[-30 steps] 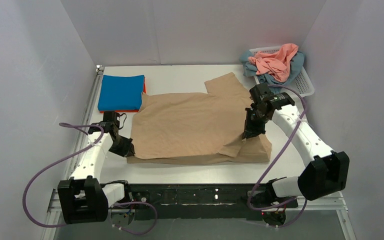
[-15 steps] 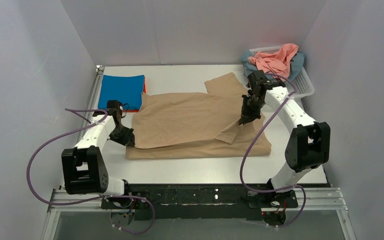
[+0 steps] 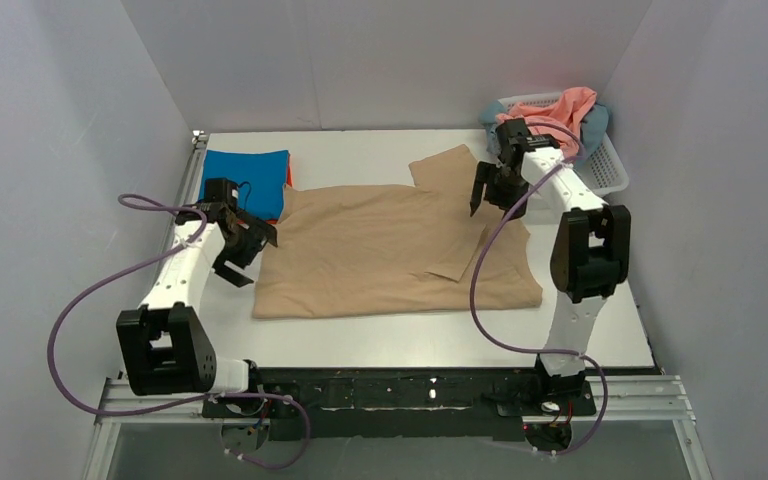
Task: Fold and stack the t-shirts
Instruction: Fold the flattened tshirt in 1/3 of the way
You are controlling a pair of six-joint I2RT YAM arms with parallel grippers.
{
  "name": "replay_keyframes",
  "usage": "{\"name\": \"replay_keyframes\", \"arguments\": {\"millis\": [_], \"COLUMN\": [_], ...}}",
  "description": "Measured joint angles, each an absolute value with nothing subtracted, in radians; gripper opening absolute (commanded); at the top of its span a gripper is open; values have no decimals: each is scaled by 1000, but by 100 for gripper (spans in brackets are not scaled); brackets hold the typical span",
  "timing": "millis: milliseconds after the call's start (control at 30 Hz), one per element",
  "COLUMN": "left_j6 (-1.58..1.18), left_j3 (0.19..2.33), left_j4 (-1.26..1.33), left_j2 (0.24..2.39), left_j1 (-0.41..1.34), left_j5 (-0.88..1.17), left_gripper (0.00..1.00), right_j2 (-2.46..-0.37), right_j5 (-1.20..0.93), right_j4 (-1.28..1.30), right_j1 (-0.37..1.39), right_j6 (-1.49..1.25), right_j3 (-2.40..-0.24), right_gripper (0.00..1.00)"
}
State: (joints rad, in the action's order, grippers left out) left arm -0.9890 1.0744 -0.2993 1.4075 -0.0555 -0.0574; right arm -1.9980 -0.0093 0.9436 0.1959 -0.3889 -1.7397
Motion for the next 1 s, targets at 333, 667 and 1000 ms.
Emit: {"name": "replay_keyframes", "arguments": {"millis": [333,667,1000], "left_j6": [-871,-828,-804], "left_j3": [1032,899,856], "left_j4": [-272,-156,-110], "left_j2": [1351,1452,1502], "left_j1": [169,211,211], "left_j5": [91,150,146], "left_gripper": [98,98,98], "right_j2": [-1572,-1688,-1754], "right_j5": [-257,-373,-389], "right_j4": [709,532,479], "right_j1": [205,234,244], "right_j6": [-414,-449,-469], "right_j3": [-1163,-1089,-1084], "right_gripper": [84,84,84]}}
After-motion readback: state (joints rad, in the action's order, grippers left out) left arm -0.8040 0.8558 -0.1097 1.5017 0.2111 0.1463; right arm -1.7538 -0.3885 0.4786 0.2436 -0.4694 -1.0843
